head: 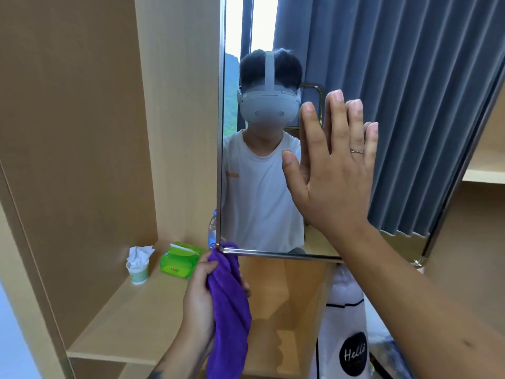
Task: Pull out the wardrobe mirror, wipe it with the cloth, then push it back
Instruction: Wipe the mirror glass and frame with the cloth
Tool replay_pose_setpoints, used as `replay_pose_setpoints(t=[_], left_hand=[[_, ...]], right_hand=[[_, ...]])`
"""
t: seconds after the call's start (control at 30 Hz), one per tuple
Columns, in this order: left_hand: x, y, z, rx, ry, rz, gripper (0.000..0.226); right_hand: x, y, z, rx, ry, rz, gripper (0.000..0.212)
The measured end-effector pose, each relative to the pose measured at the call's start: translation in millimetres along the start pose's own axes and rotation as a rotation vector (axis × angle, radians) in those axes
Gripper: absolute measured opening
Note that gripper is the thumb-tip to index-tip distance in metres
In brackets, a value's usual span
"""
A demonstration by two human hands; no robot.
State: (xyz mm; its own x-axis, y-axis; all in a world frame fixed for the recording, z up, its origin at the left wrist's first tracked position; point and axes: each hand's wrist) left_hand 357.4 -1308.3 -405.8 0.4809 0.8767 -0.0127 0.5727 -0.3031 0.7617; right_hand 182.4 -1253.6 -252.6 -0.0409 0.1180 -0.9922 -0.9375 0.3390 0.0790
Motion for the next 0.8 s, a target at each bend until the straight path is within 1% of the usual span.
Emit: replay_pose_setpoints(t=[0.07, 0.13, 0.2, 0.23, 0.33, 0.4, 0.43, 0.5, 0.57, 0.6, 0.63, 0.7, 0.8], left_hand=[[9.9, -7.7, 4.1, -0.098, -0.029, 0.002, 0.024], [20.6, -12.7, 4.0, -0.184, -0.074, 0.005, 0.038], [29.6, -16.0, 2.6, -0.230, -0.106, -0.006, 0.050], [32.3, -16.8, 1.7, -0.257, -0.121, -0.023, 0.050], [36.7, -20.5, -0.8, -0.312, -0.198, -0.069, 0.032], [37.6, -18.6, -1.2, -0.321, -0.243, -0.106, 0.032], [37.9, -17.6, -1.2, -0.334, -0.251, -0.130, 0.035], [38.8, -17.8, 0.6, -0.345, -0.248, -0.166, 0.040], [39.4, -19.1, 2.7, -0.333, -0.224, -0.188, 0.039], [40.0, -19.3, 2.3, -0.322, -0.207, -0.195, 0.034], [41.0, -19.6, 2.1, -0.305, -0.197, -0.198, 0.027], [44.6, -19.0, -1.8, -0.276, -0.195, -0.173, 0.016], [50.6, -20.5, -6.8, -0.248, -0.226, -0.115, 0.011]], right_hand=[[-1.3, -3.4, 2.3, -0.013, -0.026, -0.021, 0.063], [2.8, -7.2, 4.8, -0.035, -0.054, -0.043, 0.065], [16.3, -7.5, 9.1, -0.050, -0.104, -0.027, 0.067], [26.1, -7.3, 11.4, -0.047, -0.137, -0.003, 0.068], [64.9, -8.9, 20.0, -0.071, -0.245, 0.025, 0.066], [88.0, -12.3, 28.6, -0.123, -0.291, 0.015, 0.064], [99.2, -13.8, 33.9, -0.180, -0.303, 0.002, 0.061], [124.1, -18.2, 46.9, -0.428, -0.304, -0.067, 0.055], [153.5, -28.0, 63.4, -0.741, -0.324, -0.202, 0.059], [167.4, -34.4, 71.6, -0.844, -0.352, -0.254, 0.064], [179.9, -40.3, 78.7, -0.900, -0.391, -0.277, 0.068], [198.7, -50.5, 87.7, -0.914, -0.461, -0.275, 0.076], [211.4, -62.4, 90.2, -0.871, -0.443, -0.321, 0.083]])
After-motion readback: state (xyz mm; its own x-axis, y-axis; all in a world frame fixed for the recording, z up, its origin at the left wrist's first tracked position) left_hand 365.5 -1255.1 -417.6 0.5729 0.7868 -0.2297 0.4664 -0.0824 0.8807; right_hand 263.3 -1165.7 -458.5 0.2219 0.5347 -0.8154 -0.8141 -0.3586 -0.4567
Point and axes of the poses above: each hand's wrist, its own x-axis away from the middle knuckle, its own z-axis out of the back of the hand, y = z × x, and after that the axes turned 5 degrees about -x, right-handed
